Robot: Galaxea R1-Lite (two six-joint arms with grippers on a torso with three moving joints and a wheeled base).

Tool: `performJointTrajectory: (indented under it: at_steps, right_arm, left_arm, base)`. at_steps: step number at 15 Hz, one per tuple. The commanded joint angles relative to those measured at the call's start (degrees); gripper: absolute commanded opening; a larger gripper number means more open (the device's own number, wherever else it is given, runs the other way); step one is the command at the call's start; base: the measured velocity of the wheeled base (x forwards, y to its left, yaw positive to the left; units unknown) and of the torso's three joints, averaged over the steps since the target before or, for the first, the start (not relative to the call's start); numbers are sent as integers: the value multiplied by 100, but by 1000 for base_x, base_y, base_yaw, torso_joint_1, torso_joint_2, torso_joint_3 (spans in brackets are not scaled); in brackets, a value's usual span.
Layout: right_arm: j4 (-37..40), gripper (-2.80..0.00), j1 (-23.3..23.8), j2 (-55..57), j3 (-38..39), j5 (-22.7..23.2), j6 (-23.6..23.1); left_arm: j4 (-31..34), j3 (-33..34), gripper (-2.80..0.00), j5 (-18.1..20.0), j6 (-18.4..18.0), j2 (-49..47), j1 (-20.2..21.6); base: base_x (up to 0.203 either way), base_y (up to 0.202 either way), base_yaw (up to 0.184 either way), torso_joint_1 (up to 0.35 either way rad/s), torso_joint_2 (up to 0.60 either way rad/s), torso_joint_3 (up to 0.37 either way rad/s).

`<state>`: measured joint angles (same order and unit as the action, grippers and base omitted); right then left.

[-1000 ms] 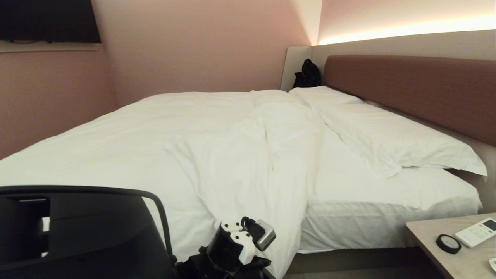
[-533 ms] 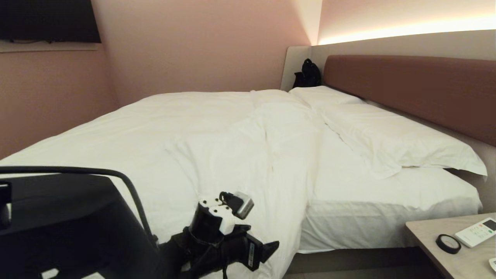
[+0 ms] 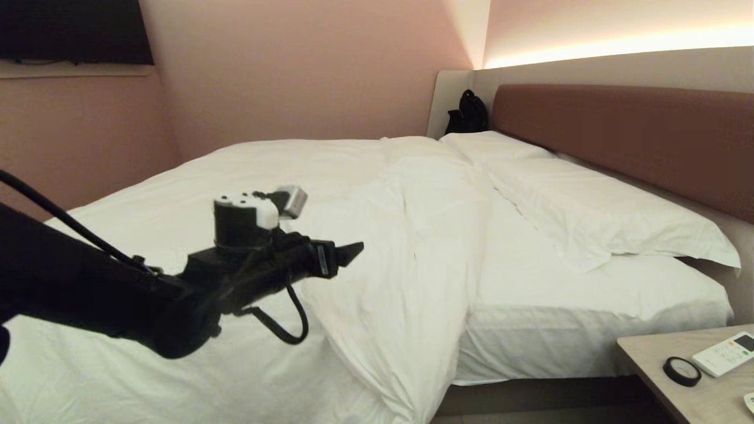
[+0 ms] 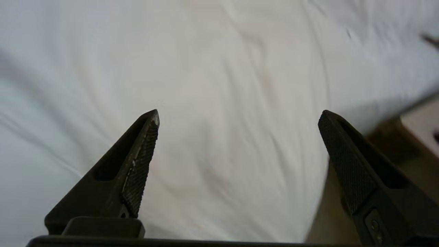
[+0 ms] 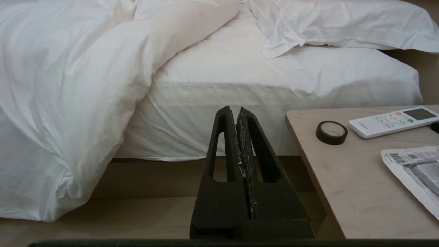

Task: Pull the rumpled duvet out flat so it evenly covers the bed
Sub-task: Flatten the corners of the folded blanket

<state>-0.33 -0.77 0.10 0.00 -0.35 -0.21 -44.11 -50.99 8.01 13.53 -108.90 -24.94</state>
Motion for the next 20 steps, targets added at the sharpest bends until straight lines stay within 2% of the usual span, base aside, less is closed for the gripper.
performJointTrajectory:
  at_steps: [1, 3, 6, 9, 12, 14, 18, 20]
  right_arm:
    - [-8, -280, -2, 8, 0, 0, 0]
    - [-2, -280, -2, 8, 0, -8, 3]
    - [-2, -280, -2, 8, 0, 0, -4]
    - [-10, -280, -2, 8, 0, 0, 3]
    - [-2, -280, -2, 8, 0, 0, -6]
    - [-2, -280, -2, 8, 0, 0, 3]
    - [-2, -280, -2, 8, 0, 0, -6]
    - [-2, -280, -2, 8, 0, 0, -5]
  left_arm:
    - [582, -709, -280, -1, 95, 200, 447]
    - [949, -1071, -280, 1, 266, 139, 745]
    - [1003, -1364, -280, 44, 484, -74, 963]
    - [1255, -2227, -280, 58, 1193, -792, 1219]
    - [2254, -3153, -280, 21, 2183, -1387, 1309]
    - [2868, -3672, -280, -20, 2530, -1752, 1376]
    - [3181, -4191, -280, -221, 2567, -2250, 1457]
    - [3181, -4481, -280, -238, 2346, -2540, 1543]
  base:
    - [0, 0, 0, 0, 0, 0]
    - [0, 0, 0, 0, 0, 0]
    - [0, 0, 0, 0, 0, 0]
    - [0, 0, 0, 0, 0, 0]
    - [0, 0, 0, 0, 0, 0]
    - [0, 0, 0, 0, 0, 0]
    - [0, 0, 0, 0, 0, 0]
    - [0, 0, 0, 0, 0, 0]
